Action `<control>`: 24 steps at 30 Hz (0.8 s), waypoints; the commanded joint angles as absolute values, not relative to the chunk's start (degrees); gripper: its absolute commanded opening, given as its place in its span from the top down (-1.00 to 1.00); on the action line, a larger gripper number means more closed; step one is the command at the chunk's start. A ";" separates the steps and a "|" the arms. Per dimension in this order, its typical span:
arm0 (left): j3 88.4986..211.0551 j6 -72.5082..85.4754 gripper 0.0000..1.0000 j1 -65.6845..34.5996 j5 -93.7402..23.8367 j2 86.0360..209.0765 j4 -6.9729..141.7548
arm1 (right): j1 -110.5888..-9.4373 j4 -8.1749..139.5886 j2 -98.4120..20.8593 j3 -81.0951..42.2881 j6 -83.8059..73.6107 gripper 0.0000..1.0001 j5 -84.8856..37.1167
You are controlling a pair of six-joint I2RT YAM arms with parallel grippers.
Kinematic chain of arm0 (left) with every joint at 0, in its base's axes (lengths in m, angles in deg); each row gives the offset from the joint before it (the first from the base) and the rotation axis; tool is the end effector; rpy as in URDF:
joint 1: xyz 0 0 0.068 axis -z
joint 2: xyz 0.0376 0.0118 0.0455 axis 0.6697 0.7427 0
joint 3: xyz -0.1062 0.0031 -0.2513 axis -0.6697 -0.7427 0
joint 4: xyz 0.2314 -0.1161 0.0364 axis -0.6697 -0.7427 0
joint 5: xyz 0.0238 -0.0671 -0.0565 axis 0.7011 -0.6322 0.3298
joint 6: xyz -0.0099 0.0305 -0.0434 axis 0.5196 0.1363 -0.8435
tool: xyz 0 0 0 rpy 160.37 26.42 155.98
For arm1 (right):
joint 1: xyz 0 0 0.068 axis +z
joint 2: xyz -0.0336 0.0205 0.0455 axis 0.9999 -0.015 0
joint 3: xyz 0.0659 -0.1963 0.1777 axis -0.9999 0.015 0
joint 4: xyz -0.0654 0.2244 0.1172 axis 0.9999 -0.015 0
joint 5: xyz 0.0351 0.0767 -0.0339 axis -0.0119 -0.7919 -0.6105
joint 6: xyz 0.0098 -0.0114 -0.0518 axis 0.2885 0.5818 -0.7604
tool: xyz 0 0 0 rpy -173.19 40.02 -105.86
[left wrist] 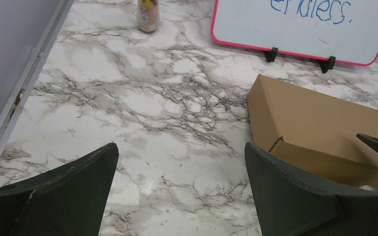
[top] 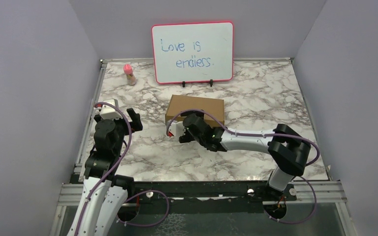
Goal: Fold the paper box
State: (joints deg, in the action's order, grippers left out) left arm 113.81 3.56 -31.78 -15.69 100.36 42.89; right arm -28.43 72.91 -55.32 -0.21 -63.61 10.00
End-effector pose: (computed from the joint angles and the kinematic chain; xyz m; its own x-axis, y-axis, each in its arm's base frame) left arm 0.1263 -0.0160 0.3046 -0.2353 -0.2072 -0.9496 -0.0680 0.9781 -0.1966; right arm 0.1929 0.3115 0.1988 0.3020 -0.9003 -0.3134 -0.5923 0.0804 -0.8017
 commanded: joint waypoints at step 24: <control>114.65 5.87 -0.98 -29.75 -20.25 100.82 45.63 | -45.81 57.01 -38.91 -5.36 -12.35 -1.00 -17.48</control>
State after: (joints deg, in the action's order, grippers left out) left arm 113.81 5.22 -30.18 -17.65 101.41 43.38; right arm -37.98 50.34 -42.38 -6.14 -21.98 -13.26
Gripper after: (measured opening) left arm 0.988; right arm 0.998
